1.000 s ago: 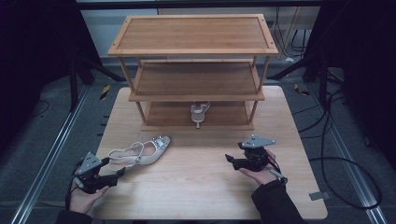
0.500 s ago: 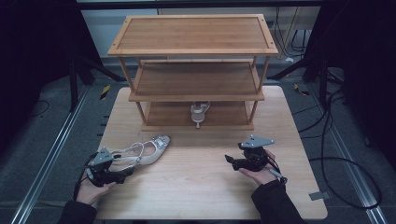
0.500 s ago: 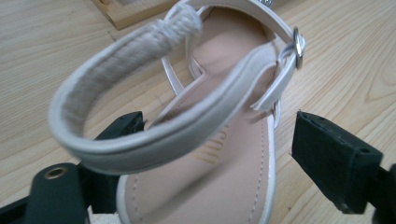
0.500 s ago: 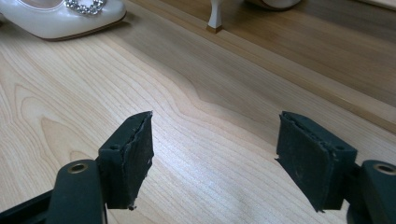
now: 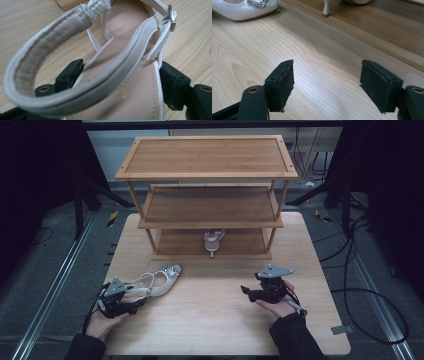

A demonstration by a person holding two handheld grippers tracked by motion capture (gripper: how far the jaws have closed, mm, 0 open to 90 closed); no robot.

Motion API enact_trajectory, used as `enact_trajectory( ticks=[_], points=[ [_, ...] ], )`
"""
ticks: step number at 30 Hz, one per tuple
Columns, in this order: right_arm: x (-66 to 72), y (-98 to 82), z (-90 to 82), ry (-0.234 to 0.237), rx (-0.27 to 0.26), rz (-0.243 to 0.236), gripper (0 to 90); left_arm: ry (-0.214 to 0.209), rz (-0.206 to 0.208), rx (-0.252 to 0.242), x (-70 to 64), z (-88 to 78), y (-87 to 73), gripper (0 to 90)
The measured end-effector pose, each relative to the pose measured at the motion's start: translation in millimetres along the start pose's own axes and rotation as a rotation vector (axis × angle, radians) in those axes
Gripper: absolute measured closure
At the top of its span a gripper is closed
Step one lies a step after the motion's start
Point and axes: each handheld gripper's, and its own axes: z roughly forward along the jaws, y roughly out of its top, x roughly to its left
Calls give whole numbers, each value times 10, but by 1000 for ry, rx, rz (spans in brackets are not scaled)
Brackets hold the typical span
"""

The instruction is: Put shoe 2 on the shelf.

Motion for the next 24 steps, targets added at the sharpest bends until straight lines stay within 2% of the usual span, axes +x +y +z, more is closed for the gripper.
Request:
enact_trajectory(
  ticks=[3, 6, 8, 9, 12, 21, 24],
  points=[
    [2, 2, -5, 0, -4, -1, 275, -1, 3, -2, -21, 1, 24, 279],
    [-6, 1, -9, -2, -5, 0, 275, -35, 10, 8, -53, 45, 35, 295],
    [-7, 0, -8, -2, -3, 0, 275, -82, 19, 8, -85, 55, 43, 357],
    [-6, 0, -7, -2, -2, 0, 275, -91, 23, 9, -103, 58, 47, 387],
    [-2, 0, -4, -2, -2, -3, 275, -88, 11, 0, -120, 59, 37, 400],
    [-14, -3, -25, -6, -5, 1, 276, -41, -12, -18, -184, 53, 21, 406],
    [-16, -3, -31, -6, -6, 3, 276, -36, -33, -29, -179, 37, 5, 408]
  ],
)
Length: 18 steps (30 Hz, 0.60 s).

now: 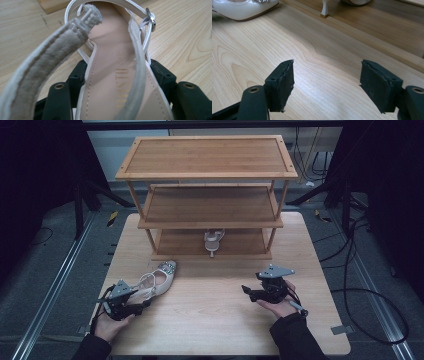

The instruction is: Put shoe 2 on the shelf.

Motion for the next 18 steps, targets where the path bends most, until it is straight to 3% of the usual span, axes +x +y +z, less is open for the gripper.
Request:
enact_trajectory(
  ticks=[4, 7, 13, 18],
  points=[
    [-12, -4, -14, -5, -2, 0, 277, -8, -34, -21, -10, -56, 12, 408],
    [-23, -11, -33, -12, -3, 7, 276, -8, -37, -35, -77, -98, 65, 408],
    [-85, -85, -85, -42, -8, 29, 266, -27, -33, -65, -291, -104, 256, 408],
    [-152, -172, -176, -76, -4, 44, 244, -54, -24, -83, -498, -14, 469, 408]
  ],
)
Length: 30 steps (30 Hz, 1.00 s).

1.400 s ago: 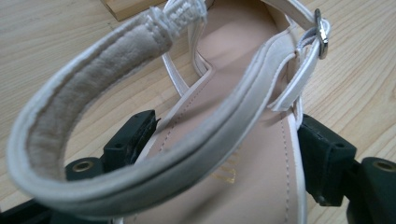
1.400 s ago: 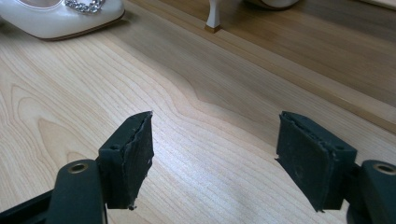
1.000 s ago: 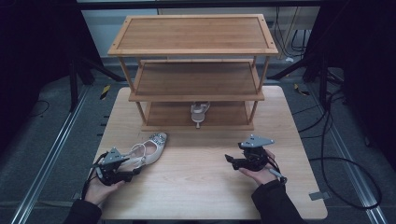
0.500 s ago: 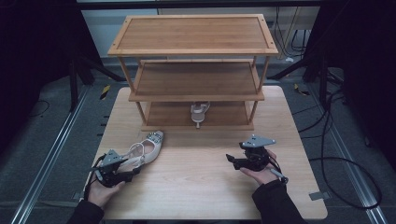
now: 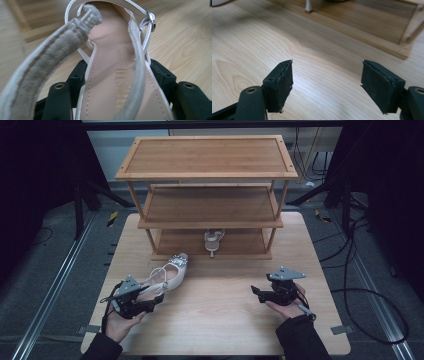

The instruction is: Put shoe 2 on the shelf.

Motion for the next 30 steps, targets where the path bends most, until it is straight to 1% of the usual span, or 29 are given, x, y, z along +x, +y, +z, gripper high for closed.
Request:
enact_trajectory(
  ticks=[3, 7, 8, 10, 12, 14, 15, 17, 18, 20, 21, 22, 23, 26, 27, 29, 30],
  points=[
    [-51, -51, -55, -23, -14, 10, 239, -18, 17, 2, -136, 102, 115, 407],
    [-118, -151, -99, -38, -8, 34, 235, -46, 36, 2, -311, 245, 256, 408],
    [-130, -164, -107, -46, 1, 35, 231, -48, 50, 3, -351, 282, 291, 407],
    [-145, -171, -125, -62, 2, 27, 230, -53, 64, 6, -421, 360, 361, 407],
    [-155, -172, -128, -66, -5, 29, 226, -61, 67, 4, -479, 438, 426, 407],
    [-156, -175, -123, -72, 4, 26, 219, -70, 64, -1, -533, 516, 485, 408],
    [-155, -179, -116, -73, 7, 24, 216, -70, 70, -3, -561, 559, 512, 407],
    [-159, -187, -105, -80, 15, 20, 213, -57, 82, 4, -616, 650, 572, 407],
    [-161, -188, -103, -82, 18, 23, 210, -51, 81, 7, -636, 698, 601, 407],
    [-178, -201, -107, -94, 22, 10, 203, -42, 76, 12, -667, 804, 665, 408],
    [-184, -217, -116, -98, 16, 10, 207, -34, 76, 15, -684, 855, 699, 407],
    [-195, -237, -123, -97, 2, 21, 209, -29, 69, 10, -702, 908, 727, 407],
    [-208, -255, -125, -97, 3, 31, 207, -26, 62, 8, -720, 959, 754, 407],
    [-239, -294, -117, -108, 15, 36, 204, 0, 63, 10, -803, 1125, 826, 407],
    [-239, -300, -110, -109, 16, 39, 203, 5, 77, 17, -820, 1181, 851, 407],
    [-241, -303, -99, -112, 21, 28, 201, 15, 77, 19, -864, 1303, 888, 407],
    [-238, -306, -89, -111, 23, 31, 201, 21, 71, 21, -886, 1369, 905, 407]
  ],
)
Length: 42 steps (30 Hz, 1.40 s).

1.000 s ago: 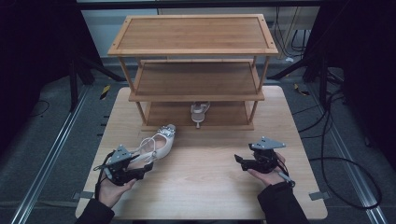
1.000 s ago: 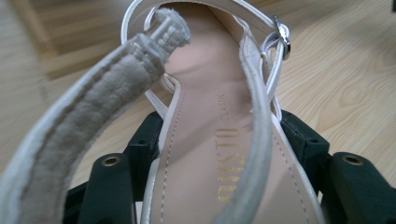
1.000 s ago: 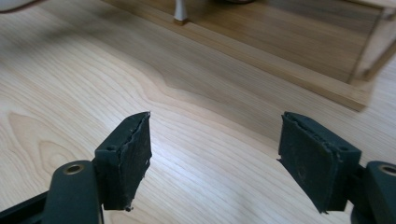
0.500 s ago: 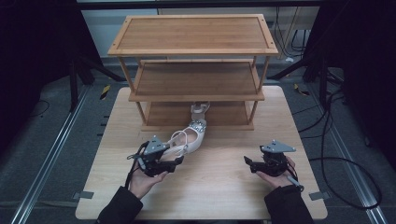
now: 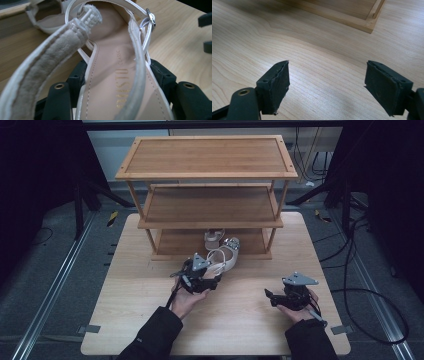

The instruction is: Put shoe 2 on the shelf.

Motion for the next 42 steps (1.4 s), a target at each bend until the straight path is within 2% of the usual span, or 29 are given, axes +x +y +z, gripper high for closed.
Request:
enact_trajectory(
  ticks=[5, 12, 14, 16, 22, 23, 29, 31, 32, 33, 38, 42],
  points=[
    [-2, -17, 26, -4, 10, -10, 201, 59, -15, 18, -46, 297, 112, 407],
    [-7, -24, 52, -5, 18, -12, 201, 95, -65, 6, -35, 641, 254, 407],
    [-4, -25, 52, -4, 17, -13, 201, 119, -74, 18, -36, 733, 279, 406],
    [-2, -25, 52, -3, 16, -16, 201, 138, -67, 29, -40, 811, 291, 407],
    [-5, -27, 53, 2, 18, -16, 201, 180, -101, 51, -19, 999, 263, 406],
    [-5, -28, 52, 1, 19, -17, 201, 178, -111, 43, -6, 1014, 250, 404],
    [-1, -30, 50, 2, 23, -19, 199, 191, -102, 31, 12, 1034, 239, 380],
    [3, -28, 49, 3, 22, -23, 198, 207, -87, 30, 3, 1002, 249, 336],
    [6, -27, 49, 5, 22, -22, 197, 198, -88, 27, 2, 977, 250, 302],
    [10, -27, 48, 8, 22, -20, 197, 185, -90, 21, -2, 945, 249, 274],
    [11, -26, 47, 8, 21, -22, 196, 134, -53, 3, -42, 682, 161, 244],
    [14, -26, 45, 6, 23, -23, 196, 134, -34, 9, -49, 452, -2, 252]
  ],
)
